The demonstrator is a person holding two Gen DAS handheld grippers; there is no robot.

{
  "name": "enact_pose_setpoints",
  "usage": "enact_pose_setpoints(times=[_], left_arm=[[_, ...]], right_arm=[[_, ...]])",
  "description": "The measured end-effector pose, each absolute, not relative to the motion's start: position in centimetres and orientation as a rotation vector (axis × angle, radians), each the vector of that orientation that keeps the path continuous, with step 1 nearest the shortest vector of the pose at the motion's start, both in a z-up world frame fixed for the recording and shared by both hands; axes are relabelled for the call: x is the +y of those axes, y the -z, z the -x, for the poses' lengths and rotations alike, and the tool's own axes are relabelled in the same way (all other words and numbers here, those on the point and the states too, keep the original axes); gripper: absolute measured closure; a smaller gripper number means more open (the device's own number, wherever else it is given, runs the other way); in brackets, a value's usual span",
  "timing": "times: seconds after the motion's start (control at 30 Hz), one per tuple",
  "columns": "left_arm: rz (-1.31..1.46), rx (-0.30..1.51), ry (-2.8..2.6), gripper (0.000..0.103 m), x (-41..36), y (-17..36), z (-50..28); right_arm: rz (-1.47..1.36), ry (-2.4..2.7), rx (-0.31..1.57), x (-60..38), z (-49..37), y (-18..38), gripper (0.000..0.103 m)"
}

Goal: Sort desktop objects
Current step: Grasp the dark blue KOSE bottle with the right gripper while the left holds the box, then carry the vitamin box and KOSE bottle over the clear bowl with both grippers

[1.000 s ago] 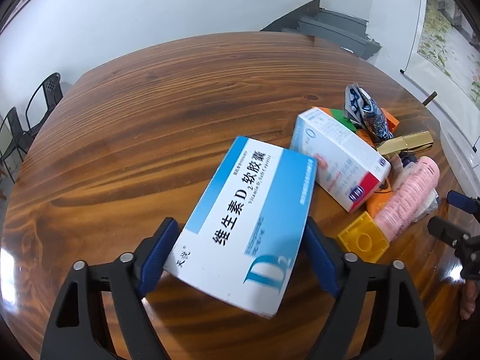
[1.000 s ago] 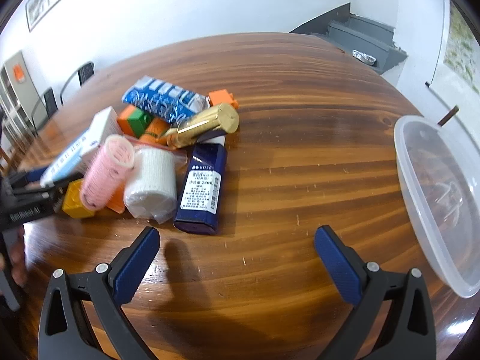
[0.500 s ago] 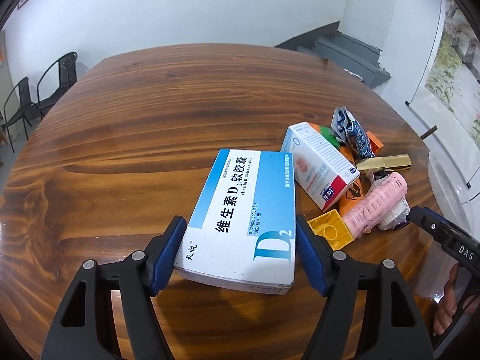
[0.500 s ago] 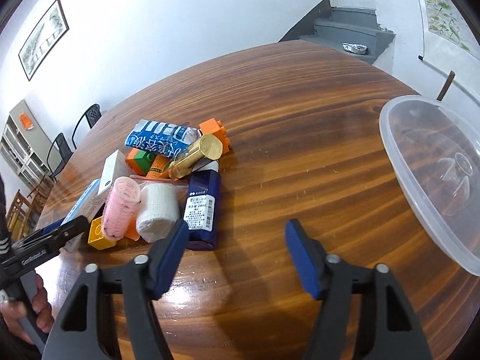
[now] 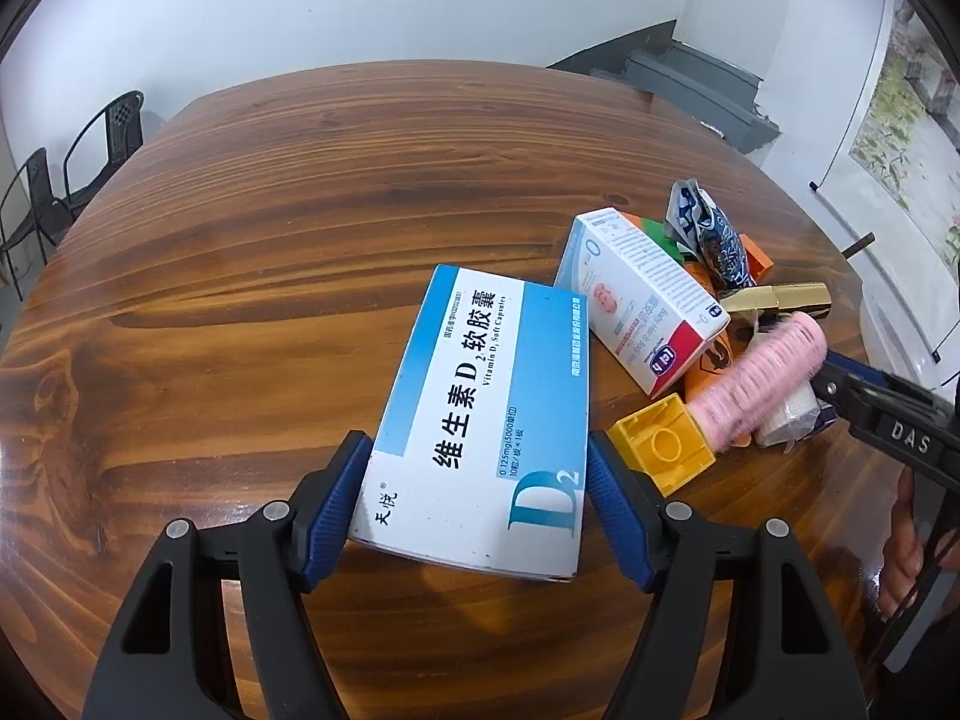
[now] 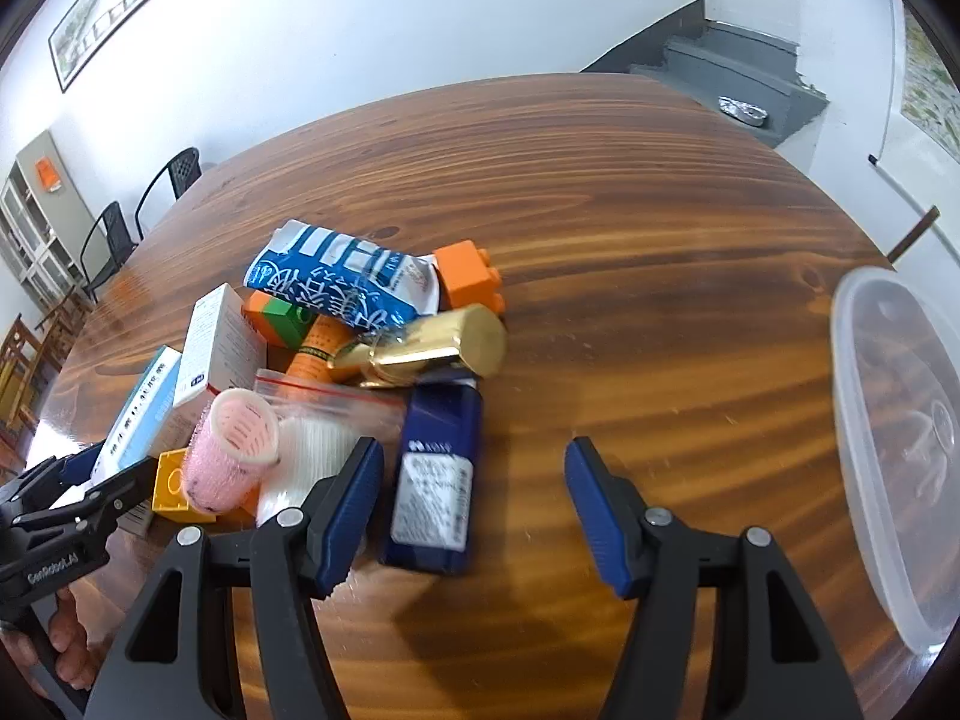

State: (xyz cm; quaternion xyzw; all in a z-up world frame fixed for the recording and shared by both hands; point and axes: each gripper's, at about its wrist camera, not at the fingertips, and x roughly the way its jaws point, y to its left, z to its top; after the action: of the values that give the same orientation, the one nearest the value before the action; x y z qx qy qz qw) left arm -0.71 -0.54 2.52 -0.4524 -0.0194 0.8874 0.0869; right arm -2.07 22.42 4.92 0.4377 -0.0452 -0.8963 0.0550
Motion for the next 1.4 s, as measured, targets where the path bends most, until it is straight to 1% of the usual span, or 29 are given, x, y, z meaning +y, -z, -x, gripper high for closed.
enact_pose_setpoints(times=[0.1, 0.17, 0.27, 0.3, 0.33, 0.37, 0.43, 0.53, 0.67, 0.77, 0.9, 1.13, 1.4], left_arm=[[1.343, 0.022, -2.665, 0.028, 0.4, -2.3, 1.0], [1.333, 0.093, -2.684, 0.026, 0.8, -2.0, 1.0], [1.325, 0.083, -2.685, 0.026, 0.8, -1.9, 1.3], [1.320, 0.081, -2.686, 0.027, 0.8, -2.0, 1.3], [1.310, 0.081, -2.693, 0.031, 0.8, -2.0, 1.3], [1.313, 0.081, -2.696, 0.032, 0.9, -2.0, 1.3], [1.311, 0.071, -2.701, 0.032, 0.9, -2.1, 1.2], [1.307, 0.034, -2.707, 0.033, 0.6, -2.3, 1.1], [1.257, -0.029, -2.747, 0.033, -1.3, -3.3, 0.0], [1.208, -0.069, -2.763, 0.034, -1.7, -4.3, -0.6], [1.144, -0.058, -2.780, 0.033, -1.0, -5.2, -1.3], [1.073, -0.034, -2.756, 0.033, 1.4, -6.0, -2.5], [1.015, -0.052, -2.757, 0.033, 3.3, -7.1, -4.0]], right_arm=[[-1.339, 2.720, -0.124, 22.1, 2.5, -4.6, 0.038], [-1.342, 2.731, -0.074, 21.6, 2.4, -4.4, 0.039], [-1.341, 2.762, 0.042, 20.7, 2.0, -4.2, 0.043], [-1.331, 2.773, 0.086, 20.3, 1.8, -4.1, 0.047], [-1.322, 2.768, 0.089, 20.3, 1.7, -4.1, 0.053], [-1.316, 2.764, 0.090, 20.2, 1.5, -4.2, 0.056], [-1.302, 2.758, 0.093, 20.1, 1.1, -4.3, 0.071], [-1.292, 2.761, 0.078, 20.2, 0.5, -4.4, 0.071], [-1.284, 2.744, -0.040, 21.4, 0.5, -4.8, 0.071], [-1.222, 2.772, -0.107, 22.2, -0.3, -5.6, 0.071], [-1.150, 2.806, -0.189, 23.1, -1.9, -6.5, 0.071], [-1.088, 2.857, -0.231, 23.7, -2.9, -7.4, 0.071], [-1.059, 2.889, -0.291, 24.6, -3.9, -8.0, 0.071]])
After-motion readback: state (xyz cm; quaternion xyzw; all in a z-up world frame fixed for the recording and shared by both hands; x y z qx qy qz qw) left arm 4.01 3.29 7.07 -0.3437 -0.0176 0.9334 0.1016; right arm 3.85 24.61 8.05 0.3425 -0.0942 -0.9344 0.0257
